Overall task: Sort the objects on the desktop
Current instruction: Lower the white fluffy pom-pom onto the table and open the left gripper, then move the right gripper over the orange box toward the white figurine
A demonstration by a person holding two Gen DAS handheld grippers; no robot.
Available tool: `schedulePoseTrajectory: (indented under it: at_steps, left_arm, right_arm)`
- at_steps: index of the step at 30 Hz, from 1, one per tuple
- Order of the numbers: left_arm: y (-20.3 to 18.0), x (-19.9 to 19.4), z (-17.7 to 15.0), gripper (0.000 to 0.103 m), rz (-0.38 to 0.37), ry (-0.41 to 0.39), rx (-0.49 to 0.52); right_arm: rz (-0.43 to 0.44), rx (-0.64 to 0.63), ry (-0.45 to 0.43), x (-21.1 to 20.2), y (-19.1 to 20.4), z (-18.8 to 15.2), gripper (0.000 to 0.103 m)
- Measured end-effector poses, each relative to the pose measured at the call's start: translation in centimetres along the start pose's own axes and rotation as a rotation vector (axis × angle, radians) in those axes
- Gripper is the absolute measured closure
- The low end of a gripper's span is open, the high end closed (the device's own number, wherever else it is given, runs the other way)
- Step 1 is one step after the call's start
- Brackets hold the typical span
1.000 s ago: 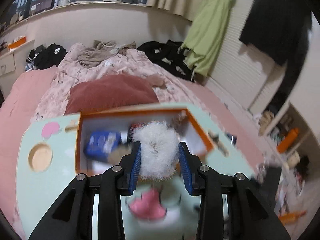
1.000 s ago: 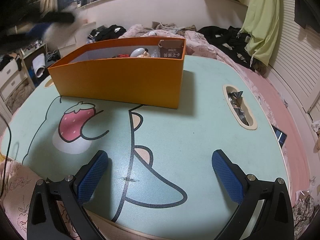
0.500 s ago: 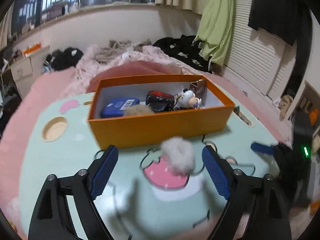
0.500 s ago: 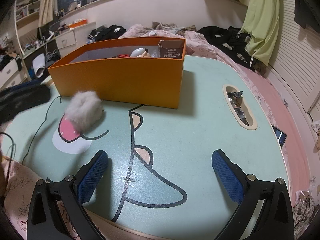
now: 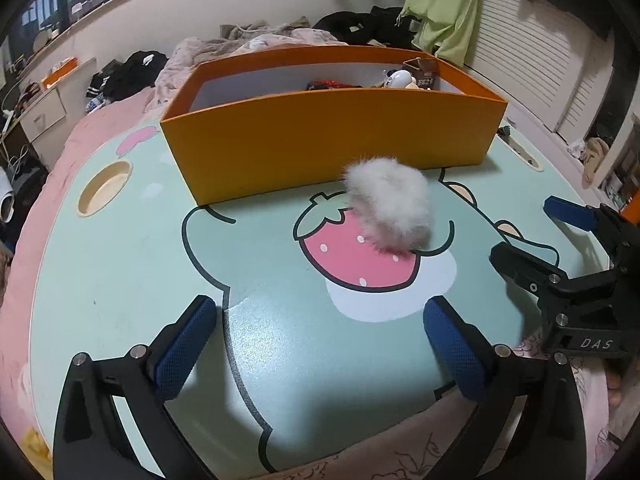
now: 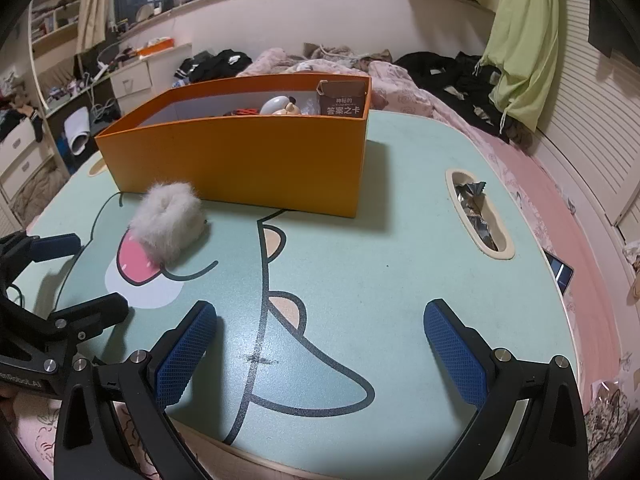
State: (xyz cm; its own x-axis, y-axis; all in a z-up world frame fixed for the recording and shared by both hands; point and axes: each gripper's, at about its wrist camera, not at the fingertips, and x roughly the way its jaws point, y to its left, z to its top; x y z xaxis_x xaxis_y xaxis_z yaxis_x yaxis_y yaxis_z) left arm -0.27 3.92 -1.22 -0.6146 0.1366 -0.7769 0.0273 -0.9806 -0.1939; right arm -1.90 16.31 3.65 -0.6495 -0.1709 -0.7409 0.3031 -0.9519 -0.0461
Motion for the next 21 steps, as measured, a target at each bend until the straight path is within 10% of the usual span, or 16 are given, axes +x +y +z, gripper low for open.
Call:
schedulePoseTrajectory:
  at_steps: [21]
  left_arm:
    - [0.06,0.17,-0.23,0.0,-0.012,-0.022,-0.043]
  right_arm:
    - [0.0,0.006,-0.001,-0.02,0.0,-0.02,0.0]
